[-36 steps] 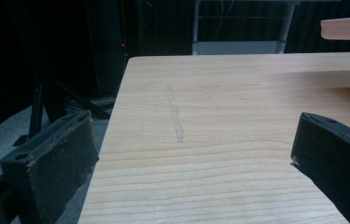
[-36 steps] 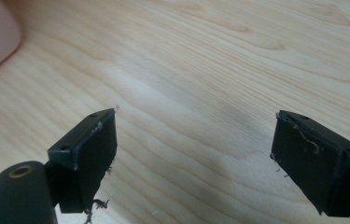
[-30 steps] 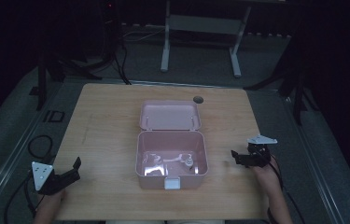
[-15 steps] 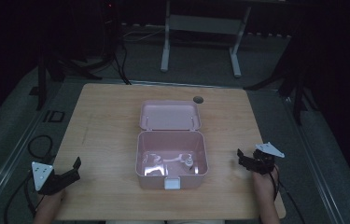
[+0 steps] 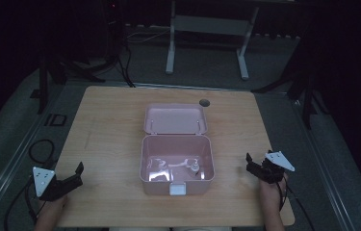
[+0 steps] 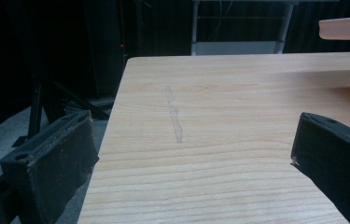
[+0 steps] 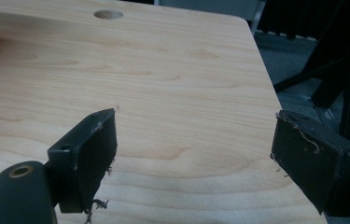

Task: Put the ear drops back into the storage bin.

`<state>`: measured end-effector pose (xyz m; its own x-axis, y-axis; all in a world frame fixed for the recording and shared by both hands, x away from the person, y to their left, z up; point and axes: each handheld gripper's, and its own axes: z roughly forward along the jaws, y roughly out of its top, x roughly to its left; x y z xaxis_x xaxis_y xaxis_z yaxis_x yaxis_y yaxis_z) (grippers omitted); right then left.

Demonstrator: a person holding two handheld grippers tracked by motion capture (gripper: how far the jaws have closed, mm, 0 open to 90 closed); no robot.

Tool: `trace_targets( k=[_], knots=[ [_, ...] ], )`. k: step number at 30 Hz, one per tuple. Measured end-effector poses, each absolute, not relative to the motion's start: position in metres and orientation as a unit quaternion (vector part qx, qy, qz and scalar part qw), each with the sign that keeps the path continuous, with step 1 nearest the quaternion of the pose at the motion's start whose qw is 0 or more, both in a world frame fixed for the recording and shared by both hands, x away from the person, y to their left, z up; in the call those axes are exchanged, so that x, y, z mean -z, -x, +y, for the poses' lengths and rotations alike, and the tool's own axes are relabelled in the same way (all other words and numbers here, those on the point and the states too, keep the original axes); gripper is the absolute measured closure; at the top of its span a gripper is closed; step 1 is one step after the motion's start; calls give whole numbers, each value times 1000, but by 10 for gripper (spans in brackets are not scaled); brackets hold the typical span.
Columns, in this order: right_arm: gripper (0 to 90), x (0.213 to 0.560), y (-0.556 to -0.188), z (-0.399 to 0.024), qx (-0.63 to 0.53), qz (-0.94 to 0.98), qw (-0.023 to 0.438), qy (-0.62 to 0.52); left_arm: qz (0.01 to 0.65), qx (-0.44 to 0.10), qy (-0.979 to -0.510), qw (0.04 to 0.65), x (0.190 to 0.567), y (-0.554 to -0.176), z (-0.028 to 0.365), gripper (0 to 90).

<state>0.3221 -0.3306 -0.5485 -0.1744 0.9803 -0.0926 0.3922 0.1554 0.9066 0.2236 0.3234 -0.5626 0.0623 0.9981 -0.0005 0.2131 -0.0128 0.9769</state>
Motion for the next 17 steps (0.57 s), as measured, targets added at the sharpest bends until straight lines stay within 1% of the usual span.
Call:
trace_targets(
  k=[7,17],
  knots=[
    [140,544,-318,-331,-401,644,394,-518,534,-428,-568,457,563,-224,324,4],
    [142,548,-320,-328,-393,658,386,-513,534,-429,-568,457,562,-224,324,4]
  ],
)
